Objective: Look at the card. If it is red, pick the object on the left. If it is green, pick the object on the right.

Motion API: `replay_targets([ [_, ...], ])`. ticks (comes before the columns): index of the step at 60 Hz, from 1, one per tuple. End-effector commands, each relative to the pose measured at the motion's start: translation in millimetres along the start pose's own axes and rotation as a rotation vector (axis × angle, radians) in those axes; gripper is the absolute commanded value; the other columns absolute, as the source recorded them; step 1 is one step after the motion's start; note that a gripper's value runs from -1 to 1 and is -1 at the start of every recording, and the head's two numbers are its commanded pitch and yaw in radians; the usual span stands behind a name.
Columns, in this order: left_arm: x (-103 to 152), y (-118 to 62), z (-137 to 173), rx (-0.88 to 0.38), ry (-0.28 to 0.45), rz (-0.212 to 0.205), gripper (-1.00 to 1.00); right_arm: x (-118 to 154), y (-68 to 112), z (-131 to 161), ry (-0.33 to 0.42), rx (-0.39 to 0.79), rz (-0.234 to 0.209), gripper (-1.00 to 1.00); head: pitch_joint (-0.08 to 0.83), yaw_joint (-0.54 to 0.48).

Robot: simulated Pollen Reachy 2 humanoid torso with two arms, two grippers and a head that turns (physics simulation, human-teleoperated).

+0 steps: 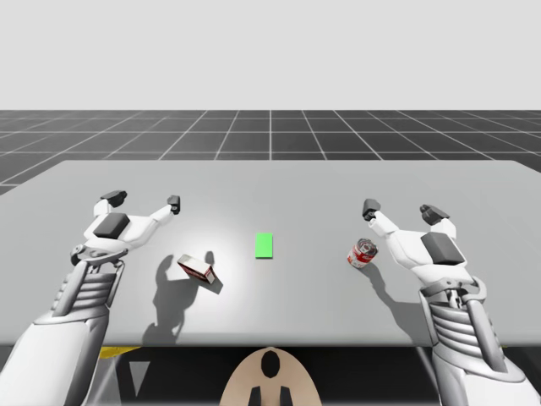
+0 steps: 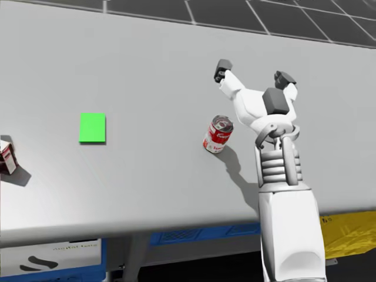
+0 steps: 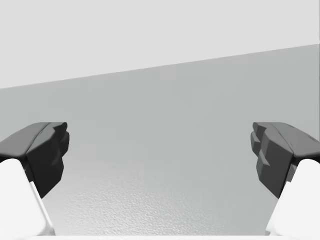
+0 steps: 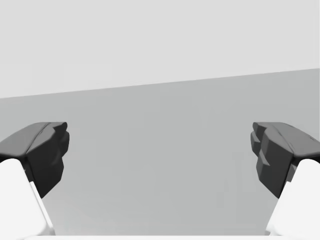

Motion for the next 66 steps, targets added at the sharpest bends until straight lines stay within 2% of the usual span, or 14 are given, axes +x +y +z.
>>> replay_targets([
  [1,-0.5,-1.3,-0.2,-0.002,0.002,0.0,-1.0,-0.9,1.3,0.3,0.002,0.0,-0.01,-1.0,0.729,-0.38],
  [9,-0.4,-1.5,0.4,-0.004,0.002,0.002,-1.0,0.4,1.2,1.1,-0.002,0.0,-0.012,-1.0,0.723,-0.41],
  [24,0.5,-0.3,1.6,-0.003,-0.002,0.007,-1.0,1.0,1.7,3.6,0.0,0.002,-0.019,-1.0,0.701,-0.41],
  [32,0.6,0.4,1.3,-0.001,-0.001,0.007,-1.0,-3.1,4.2,25.4,0.042,0.013,-0.03,-1.0,0.697,-0.4],
  [43,0.4,1.2,1.3,0.012,0.008,0.017,-1.0,-10.7,5.3,70.7,0.091,0.032,-0.048,-1.0,0.692,-0.38],
  [46,-2.6,-0.4,-0.6,0.017,0.016,0.008,-1.0,-19.1,5.3,86.0,0.097,0.07,-0.001,-1.0,0.688,-0.38],
  [50,-5.1,-1.6,-2.2,0.018,0.024,-0.002,-1.0,-29.4,4.3,98.2,0.129,0.081,0.023,-1.0,0.684,-0.37],
  [59,-6.3,-1.2,-3.6,0.021,0.026,-0.008,-1.0,-55.9,3.3,118.5,0.183,0.098,0.051,-1.0,0.682,-0.37],
  [66,-6.6,-1.3,-3.5,0.022,0.028,-0.009,-1.0,-72.4,-0.3,121.6,0.237,0.098,0.042,-1.0,0.682,-0.38],
])
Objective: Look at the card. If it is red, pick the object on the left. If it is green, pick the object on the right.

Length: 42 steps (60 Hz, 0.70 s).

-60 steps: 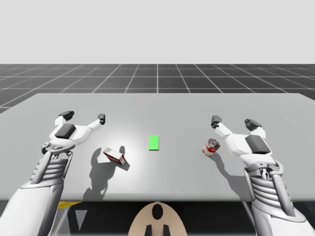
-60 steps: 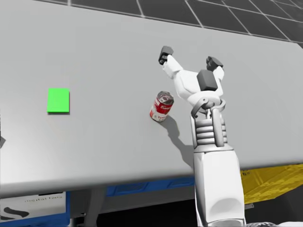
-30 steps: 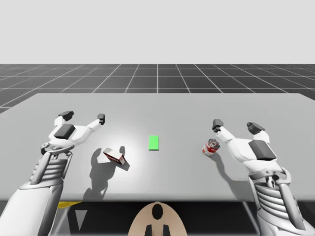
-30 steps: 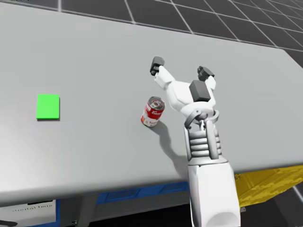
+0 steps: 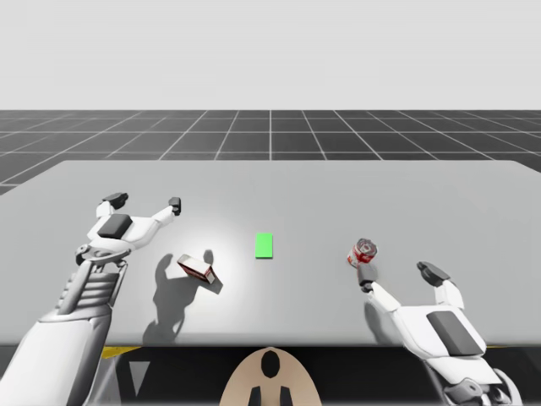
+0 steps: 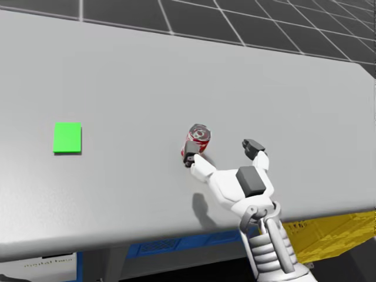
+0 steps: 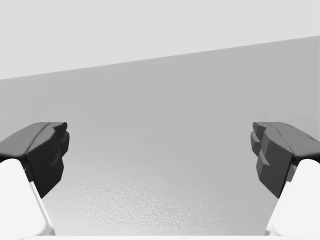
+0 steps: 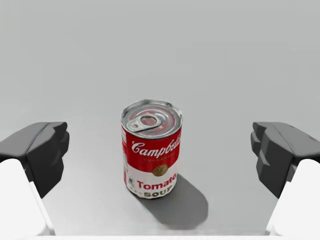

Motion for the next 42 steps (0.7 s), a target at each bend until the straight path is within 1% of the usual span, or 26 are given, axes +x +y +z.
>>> replay_targets([
  [1,-1.1,-0.2,-0.8,0.004,0.004,-0.004,-1.0,-32.7,8.5,11.0,0.076,0.0,-0.055,-1.0,0.682,-0.38],
  [8,-1.7,-0.8,-1.2,0.003,0.005,-0.007,-1.0,-44.9,8.3,0.9,0.116,-0.002,-0.06,-1.0,0.68,-0.41],
  [11,-2.1,-0.6,-1.7,0.004,0.006,-0.008,-1.0,-48.4,9.3,-5.1,0.129,-0.004,-0.051,-1.0,0.678,-0.41],
  [16,-2.8,-0.3,-2.0,0.008,0.009,-0.006,-1.0,-51.8,10.4,-13.1,0.15,-0.01,-0.062,-1.0,0.677,-0.42],
  [21,-3.0,-1.1,-1.9,0.009,0.011,-0.007,-1.0,-49.6,9.2,-23.2,0.163,-0.015,-0.065,-1.0,0.676,-0.43],
  [24,-3.4,-1.3,-2.4,0.008,0.011,-0.008,-1.0,-47.9,7.6,-31.5,0.166,-0.017,-0.055,-1.0,0.675,-0.43],
  [27,-3.7,-1.5,-2.6,0.006,0.011,-0.01,-1.0,-47.3,5.7,-40.8,0.179,-0.019,-0.065,-1.0,0.672,-0.43],
  [32,-3.6,-1.2,-2.7,0.007,0.01,-0.007,-1.0,-47.5,3.2,-54.7,0.172,-0.026,-0.048,-1.0,0.667,-0.43],
  [38,-4.1,-1.6,-2.8,0.006,0.011,-0.008,-1.0,-45.1,1.2,-68.1,0.174,-0.023,-0.049,-1.0,0.664,-0.43],
  [42,-4.3,-1.9,-2.9,0.005,0.012,-0.009,-1.0,-45.0,0.0,-78.7,0.186,-0.023,-0.059,-1.0,0.661,-0.43],
])
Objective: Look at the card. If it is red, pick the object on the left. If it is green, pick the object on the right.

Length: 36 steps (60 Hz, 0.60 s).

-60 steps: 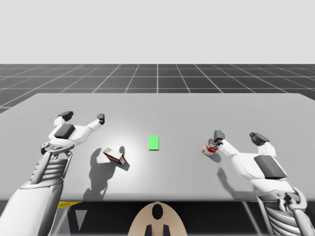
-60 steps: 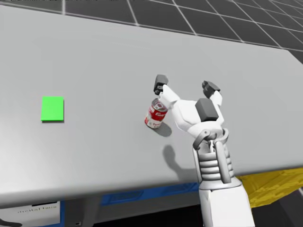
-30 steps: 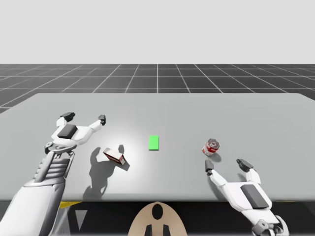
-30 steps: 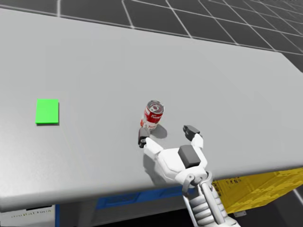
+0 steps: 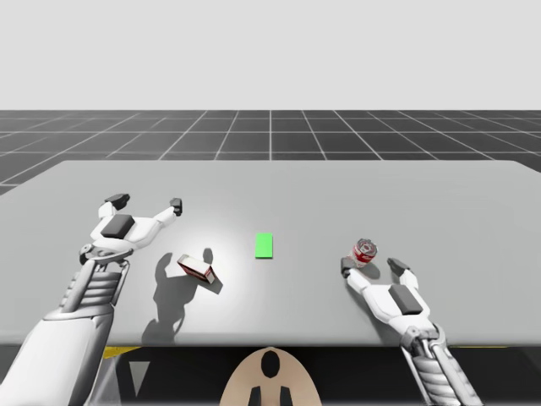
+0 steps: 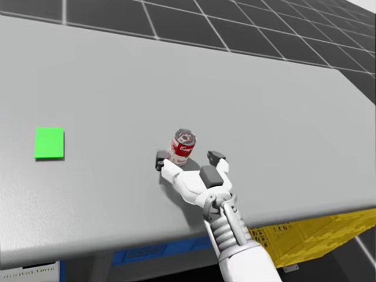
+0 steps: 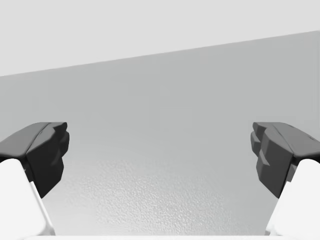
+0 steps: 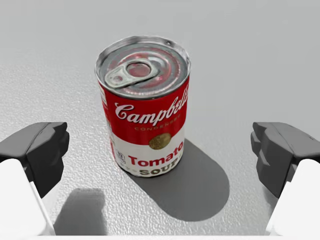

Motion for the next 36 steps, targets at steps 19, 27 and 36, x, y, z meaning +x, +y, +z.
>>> replay_targets([
  [19,-1.0,-0.5,-0.3,-0.002,0.009,0.008,-1.0,6.6,1.2,-59.3,0.072,0.026,-0.077,-1.0,0.652,-0.43],
  [27,-1.6,-0.4,-0.9,-0.004,0.011,0.006,-1.0,1.6,3.6,-59.8,0.044,0.039,-0.096,0.16,0.651,-0.43],
  [36,-1.1,0.0,-0.7,-0.002,0.01,0.008,-1.0,-0.9,1.2,-56.0,0.048,0.043,-0.108,1.0,0.644,-0.43],
])
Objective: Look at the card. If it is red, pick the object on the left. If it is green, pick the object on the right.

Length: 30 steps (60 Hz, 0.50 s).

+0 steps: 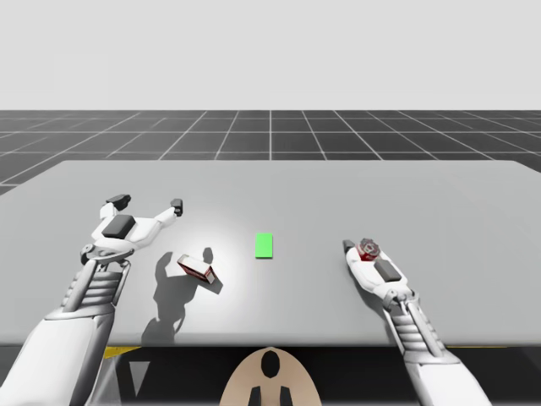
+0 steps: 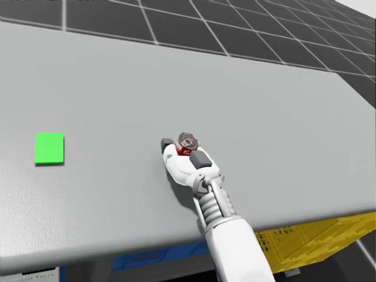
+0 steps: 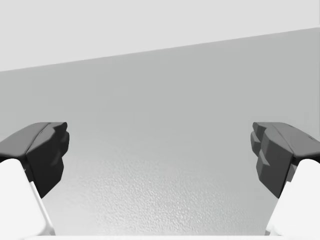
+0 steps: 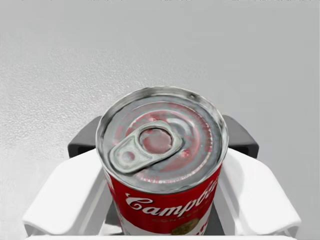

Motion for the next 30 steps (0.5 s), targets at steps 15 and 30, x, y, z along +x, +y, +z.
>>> replay_targets([
  [15,-0.4,1.0,-0.7,0.001,0.002,-0.001,-1.0,-11.3,0.3,-0.7,0.007,0.001,-0.034,1.0,0.468,-0.44],
  [30,-1.1,1.0,-1.1,0.0,0.004,-0.004,-1.0,-10.1,1.6,-0.4,-0.001,0.009,-0.027,1.0,0.294,-0.47],
])
